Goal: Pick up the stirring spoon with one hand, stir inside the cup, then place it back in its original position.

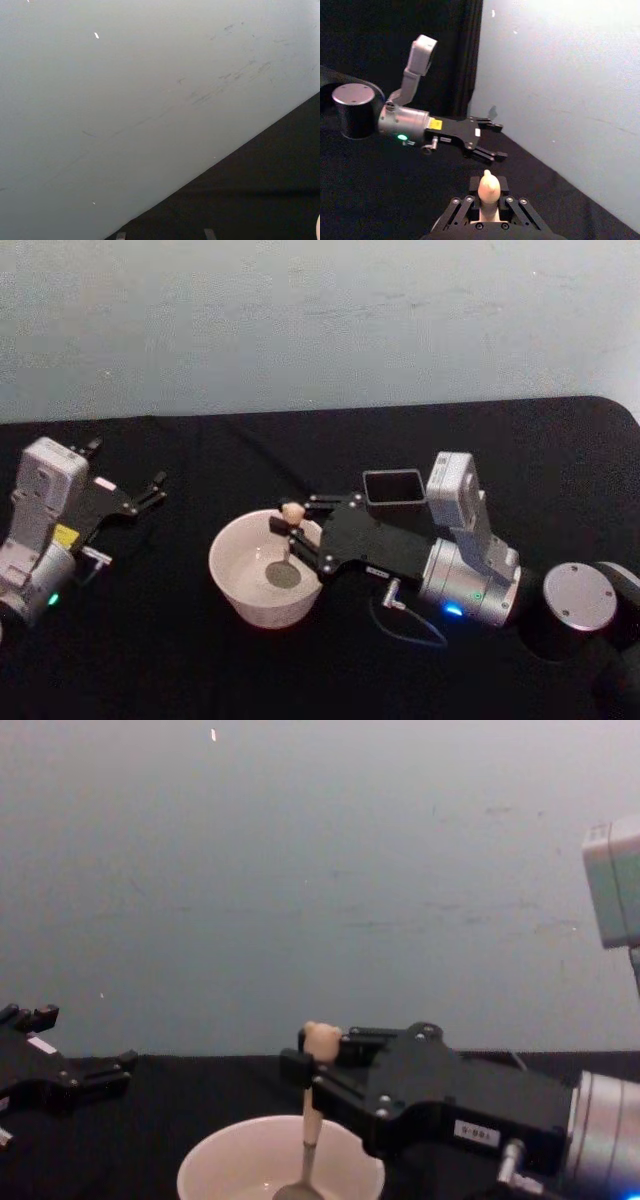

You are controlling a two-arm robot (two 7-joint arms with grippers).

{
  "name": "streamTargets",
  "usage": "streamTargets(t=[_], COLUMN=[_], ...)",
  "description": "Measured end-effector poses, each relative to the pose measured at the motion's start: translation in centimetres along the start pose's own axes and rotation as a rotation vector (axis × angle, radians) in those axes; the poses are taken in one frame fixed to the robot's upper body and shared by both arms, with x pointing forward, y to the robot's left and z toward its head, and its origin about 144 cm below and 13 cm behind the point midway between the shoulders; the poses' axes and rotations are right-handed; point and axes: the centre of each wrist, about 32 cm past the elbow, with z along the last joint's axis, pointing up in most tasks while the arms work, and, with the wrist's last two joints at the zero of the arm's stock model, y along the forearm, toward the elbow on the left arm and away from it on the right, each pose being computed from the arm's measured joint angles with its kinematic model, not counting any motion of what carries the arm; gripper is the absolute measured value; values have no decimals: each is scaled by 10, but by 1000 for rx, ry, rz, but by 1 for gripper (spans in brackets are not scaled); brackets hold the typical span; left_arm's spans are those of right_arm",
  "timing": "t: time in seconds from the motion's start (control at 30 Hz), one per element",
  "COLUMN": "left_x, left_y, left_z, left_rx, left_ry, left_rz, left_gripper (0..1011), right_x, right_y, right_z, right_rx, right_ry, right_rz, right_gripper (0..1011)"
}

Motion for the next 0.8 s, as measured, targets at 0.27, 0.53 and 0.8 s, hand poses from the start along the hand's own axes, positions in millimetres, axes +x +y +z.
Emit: streamTargets(t=[0.27, 0.53, 0.8], left_x=[0, 0, 0], left_y=[0, 0, 0], left_z=[0, 0, 0], left_rx=[0, 0, 0], left_ry=[0, 0, 0], left_rz=[0, 0, 0], left_gripper=[1001, 1001, 1002], right_x=[-6, -5, 3], right_y=[5, 17, 28], right_z=[2, 0, -2], right_rx=[12, 14, 17], right_ry=[8, 11, 5], right_rz=[29, 28, 1], right_gripper=[188, 188, 188])
